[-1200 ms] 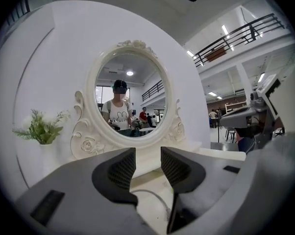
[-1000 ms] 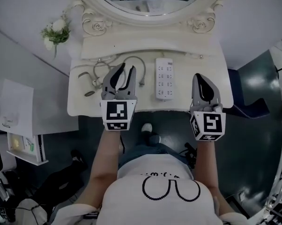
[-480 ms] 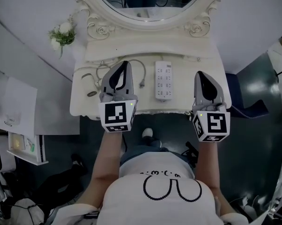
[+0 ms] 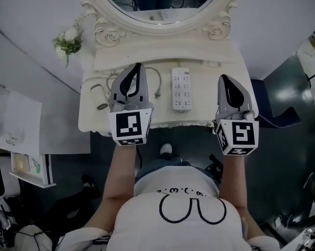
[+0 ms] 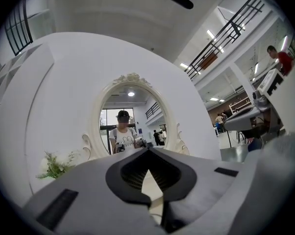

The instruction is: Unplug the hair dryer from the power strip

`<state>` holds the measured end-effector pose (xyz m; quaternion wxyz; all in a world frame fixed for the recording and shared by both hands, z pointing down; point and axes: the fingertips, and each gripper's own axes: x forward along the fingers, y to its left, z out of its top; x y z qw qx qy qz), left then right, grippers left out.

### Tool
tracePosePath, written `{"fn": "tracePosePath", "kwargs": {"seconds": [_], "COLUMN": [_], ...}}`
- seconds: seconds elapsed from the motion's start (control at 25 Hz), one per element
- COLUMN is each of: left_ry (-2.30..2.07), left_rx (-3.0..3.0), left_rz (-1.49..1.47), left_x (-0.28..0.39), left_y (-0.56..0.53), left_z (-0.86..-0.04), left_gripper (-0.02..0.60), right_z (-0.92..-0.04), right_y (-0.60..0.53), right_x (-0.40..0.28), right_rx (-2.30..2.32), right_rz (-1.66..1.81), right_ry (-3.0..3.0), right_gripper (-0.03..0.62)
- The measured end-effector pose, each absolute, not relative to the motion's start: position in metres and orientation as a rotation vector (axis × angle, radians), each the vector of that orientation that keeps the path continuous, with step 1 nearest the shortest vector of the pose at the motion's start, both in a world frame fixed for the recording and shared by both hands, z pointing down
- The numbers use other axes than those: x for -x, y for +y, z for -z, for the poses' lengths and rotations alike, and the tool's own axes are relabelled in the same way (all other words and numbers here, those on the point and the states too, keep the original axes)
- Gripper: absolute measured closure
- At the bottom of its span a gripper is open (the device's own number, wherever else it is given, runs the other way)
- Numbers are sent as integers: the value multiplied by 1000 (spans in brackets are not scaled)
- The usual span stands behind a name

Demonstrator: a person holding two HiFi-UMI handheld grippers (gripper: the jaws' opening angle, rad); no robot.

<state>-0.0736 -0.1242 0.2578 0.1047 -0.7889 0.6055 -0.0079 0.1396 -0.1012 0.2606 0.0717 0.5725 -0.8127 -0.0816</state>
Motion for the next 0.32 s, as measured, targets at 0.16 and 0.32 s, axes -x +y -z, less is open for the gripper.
{"fn": "tracePosePath", "kwargs": {"seconds": [0.16, 0.32], "left_ry": [1775, 1770], "left_rx": [2321, 2306], "left_rz": [35, 47], "left_x": [68, 68], "left_y": [-125, -127], "left_z": [-256, -254], "left_gripper": [583, 583], "right_z": [-257, -253], "right_y": [-102, -105], "right_x": [-146, -150], "right_rx": [-1729, -1736], "right_rz": [248, 256], "right_ry": [-2444, -2445], "right_gripper": [597, 597]}}
